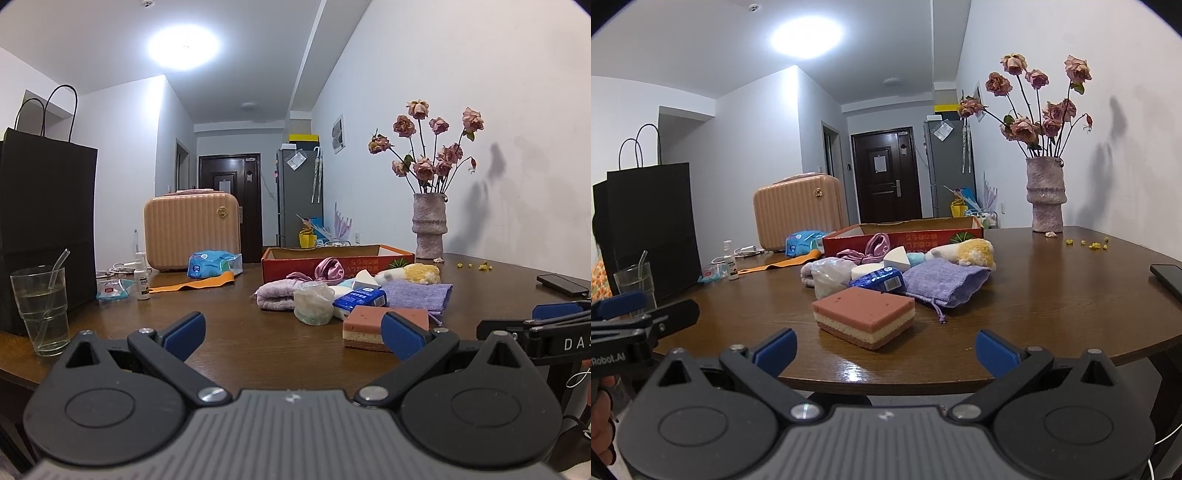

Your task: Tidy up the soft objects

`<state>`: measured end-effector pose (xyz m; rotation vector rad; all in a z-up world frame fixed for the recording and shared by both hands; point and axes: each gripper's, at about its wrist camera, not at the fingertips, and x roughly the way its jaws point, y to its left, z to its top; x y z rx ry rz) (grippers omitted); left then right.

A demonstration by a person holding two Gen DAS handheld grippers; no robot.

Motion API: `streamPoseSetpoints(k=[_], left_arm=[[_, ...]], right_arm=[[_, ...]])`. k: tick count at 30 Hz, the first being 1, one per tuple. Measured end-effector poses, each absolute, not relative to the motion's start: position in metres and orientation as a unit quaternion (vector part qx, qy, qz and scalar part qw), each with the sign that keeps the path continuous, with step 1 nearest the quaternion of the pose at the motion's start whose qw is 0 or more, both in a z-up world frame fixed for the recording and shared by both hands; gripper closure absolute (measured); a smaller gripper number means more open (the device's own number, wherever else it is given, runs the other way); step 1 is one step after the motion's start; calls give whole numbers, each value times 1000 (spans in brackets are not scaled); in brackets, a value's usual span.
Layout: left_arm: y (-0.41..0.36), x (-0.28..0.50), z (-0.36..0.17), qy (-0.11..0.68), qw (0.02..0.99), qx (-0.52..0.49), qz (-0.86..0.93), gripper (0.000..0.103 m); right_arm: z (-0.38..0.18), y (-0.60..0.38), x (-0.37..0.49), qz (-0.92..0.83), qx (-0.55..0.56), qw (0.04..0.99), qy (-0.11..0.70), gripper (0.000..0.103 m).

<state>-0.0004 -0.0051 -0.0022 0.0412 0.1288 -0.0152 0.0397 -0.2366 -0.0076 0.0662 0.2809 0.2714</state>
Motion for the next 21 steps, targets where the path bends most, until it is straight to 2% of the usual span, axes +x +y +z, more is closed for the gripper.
streamPoseSetpoints(k=[15,21], left_arm=[[-2,4,-2,63,998,19,-7,0],[10,31,-5,59,998,15,-24,0]], right_arm=[[-7,-240,42,146,46,978,142,0],[-16,-250,69,173,102,961,191,0]])
